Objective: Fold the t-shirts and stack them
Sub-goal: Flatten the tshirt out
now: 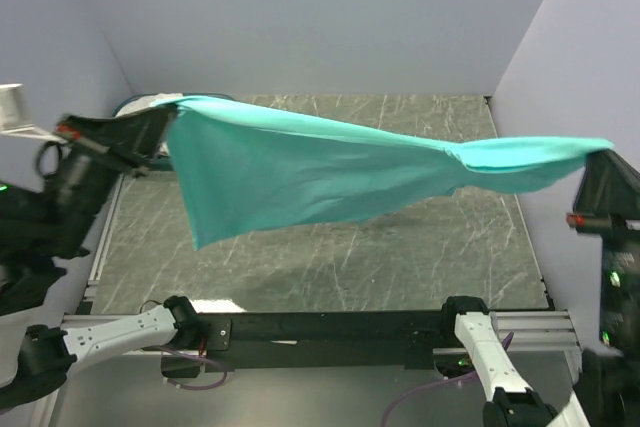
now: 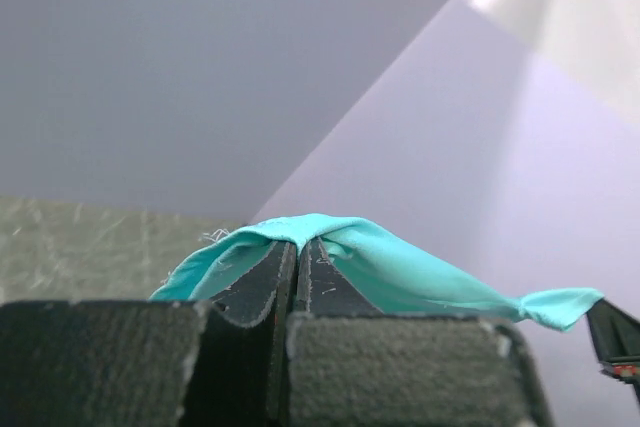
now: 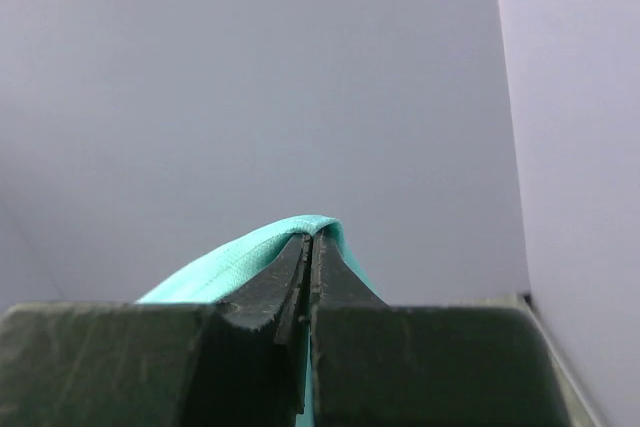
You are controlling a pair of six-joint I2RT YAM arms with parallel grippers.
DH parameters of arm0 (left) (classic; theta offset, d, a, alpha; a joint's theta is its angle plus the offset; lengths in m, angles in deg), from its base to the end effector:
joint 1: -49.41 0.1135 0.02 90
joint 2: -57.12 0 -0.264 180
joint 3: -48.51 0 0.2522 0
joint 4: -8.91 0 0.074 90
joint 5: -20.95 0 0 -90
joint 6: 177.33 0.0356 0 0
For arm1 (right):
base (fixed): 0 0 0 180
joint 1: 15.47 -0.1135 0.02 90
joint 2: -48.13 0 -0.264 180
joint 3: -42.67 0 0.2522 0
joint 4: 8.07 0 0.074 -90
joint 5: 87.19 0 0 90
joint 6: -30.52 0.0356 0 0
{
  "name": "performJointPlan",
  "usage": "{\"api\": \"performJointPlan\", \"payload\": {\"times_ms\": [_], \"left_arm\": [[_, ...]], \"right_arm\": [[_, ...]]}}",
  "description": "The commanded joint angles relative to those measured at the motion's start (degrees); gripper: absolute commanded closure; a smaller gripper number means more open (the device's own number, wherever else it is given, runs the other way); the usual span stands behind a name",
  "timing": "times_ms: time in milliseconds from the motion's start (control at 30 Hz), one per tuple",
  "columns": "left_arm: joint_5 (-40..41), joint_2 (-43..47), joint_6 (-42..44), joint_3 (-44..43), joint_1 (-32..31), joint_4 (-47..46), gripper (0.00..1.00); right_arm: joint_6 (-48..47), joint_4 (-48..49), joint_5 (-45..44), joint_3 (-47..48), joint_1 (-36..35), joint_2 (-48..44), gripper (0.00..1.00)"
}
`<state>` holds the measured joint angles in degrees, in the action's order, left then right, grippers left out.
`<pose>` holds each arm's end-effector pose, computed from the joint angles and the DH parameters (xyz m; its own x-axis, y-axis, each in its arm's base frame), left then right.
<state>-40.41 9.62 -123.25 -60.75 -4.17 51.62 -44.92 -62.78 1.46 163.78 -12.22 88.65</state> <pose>0.0496 -0.0385 0.5647 -0.0996 -0.7323 -0.6737 0.4678 0.5631 -0.6812 -0.0408 0.0015 0.5817 0.4414 0.2267 -0.8682 -0.0342 0.9711 0.2361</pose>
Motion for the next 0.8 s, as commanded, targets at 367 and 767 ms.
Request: {"api": "performJointPlan", "payload": {"times_ms": [367,767], "left_arm": [[4.4,-1.9,8.0,2.2,0.0,-8.7,0.99],[-5.9,-35.9,-1.5,11.3,26.9,-14.4,0.99]], "right_arm": [[-4.1,1.2,6.6,7.7,-0.1,4.5,1.0],[-2.2,19.9,-1.8,-21.0,0.0,22.6,1.0]]}}
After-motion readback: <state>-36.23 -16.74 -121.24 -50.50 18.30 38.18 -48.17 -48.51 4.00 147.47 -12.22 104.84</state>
